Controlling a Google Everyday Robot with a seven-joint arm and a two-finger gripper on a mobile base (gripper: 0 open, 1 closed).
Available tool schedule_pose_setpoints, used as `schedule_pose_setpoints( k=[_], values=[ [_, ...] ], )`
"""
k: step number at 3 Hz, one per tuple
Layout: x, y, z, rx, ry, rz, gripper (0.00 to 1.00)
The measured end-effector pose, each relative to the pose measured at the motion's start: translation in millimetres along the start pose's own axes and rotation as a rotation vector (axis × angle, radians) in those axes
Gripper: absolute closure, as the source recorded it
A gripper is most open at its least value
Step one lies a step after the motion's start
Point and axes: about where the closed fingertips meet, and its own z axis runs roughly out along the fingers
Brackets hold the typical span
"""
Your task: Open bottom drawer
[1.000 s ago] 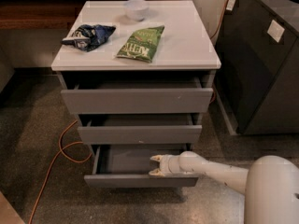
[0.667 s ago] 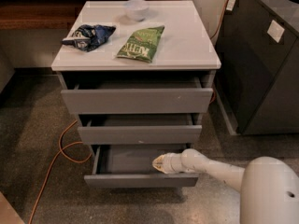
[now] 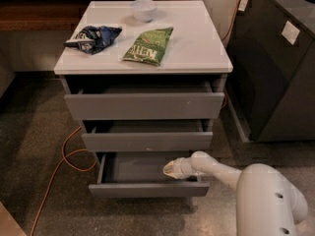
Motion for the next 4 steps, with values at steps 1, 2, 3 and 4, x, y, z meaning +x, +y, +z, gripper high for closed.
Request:
schedule_pose_setpoints(
  k=[1,2,3,4],
  values=[
    [19,-12,17,-0.029,0.01,0.027,1.0],
    [32,-15,30,-0.049,0.014,0.05,1.0],
    [38,-8,40,-0.07,0.013,0.071,1.0],
    [39,2,46,-0.09,0.008,0.085,1.0]
  ],
)
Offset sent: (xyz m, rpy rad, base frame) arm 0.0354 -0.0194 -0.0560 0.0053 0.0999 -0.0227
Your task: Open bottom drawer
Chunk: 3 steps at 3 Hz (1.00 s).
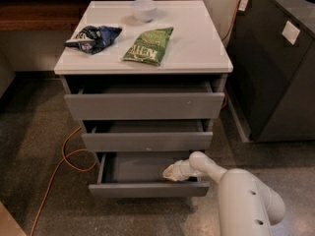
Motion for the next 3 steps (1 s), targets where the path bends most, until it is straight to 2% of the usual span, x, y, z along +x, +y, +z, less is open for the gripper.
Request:
schedule_pose_setpoints(
  k=[3],
  values=[
    [2,42,4,-0.054,0.0,0.041,1.0]
  ],
)
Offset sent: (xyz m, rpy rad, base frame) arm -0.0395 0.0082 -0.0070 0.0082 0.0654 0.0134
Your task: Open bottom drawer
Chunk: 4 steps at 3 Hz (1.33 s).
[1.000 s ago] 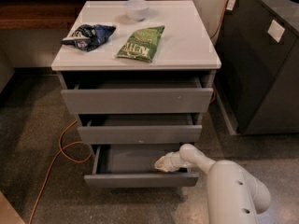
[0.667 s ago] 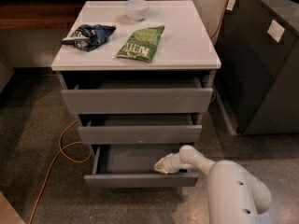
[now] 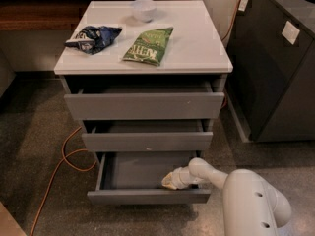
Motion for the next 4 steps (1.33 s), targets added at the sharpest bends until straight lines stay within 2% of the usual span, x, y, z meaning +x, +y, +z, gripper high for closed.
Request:
schedule_pose_setpoints(
  k=[1,4],
  values=[
    [-4,25,-2,-0.016,-0.02,0.024,1.0],
    [-18,82,-16,-0.036,-0.051,0.032,1.0]
  ],
)
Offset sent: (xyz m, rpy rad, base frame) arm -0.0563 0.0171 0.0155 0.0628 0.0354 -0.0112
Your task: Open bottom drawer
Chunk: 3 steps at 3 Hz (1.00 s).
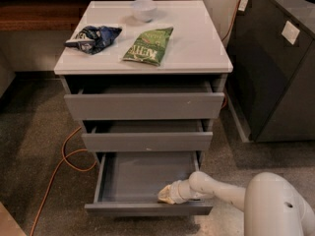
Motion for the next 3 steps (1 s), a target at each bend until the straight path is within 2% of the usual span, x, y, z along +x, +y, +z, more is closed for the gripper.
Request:
schedule_pose_setpoints(
  k=[1,2,3],
  values=[
    [-4,29,-10,-0.024,0.012,-0.002,1.0],
    [-5,34,-13,-0.031,0.008,-0.007,1.0],
    [-16,19,-19,-0.015,0.004,-0.044,1.0]
  ],
)
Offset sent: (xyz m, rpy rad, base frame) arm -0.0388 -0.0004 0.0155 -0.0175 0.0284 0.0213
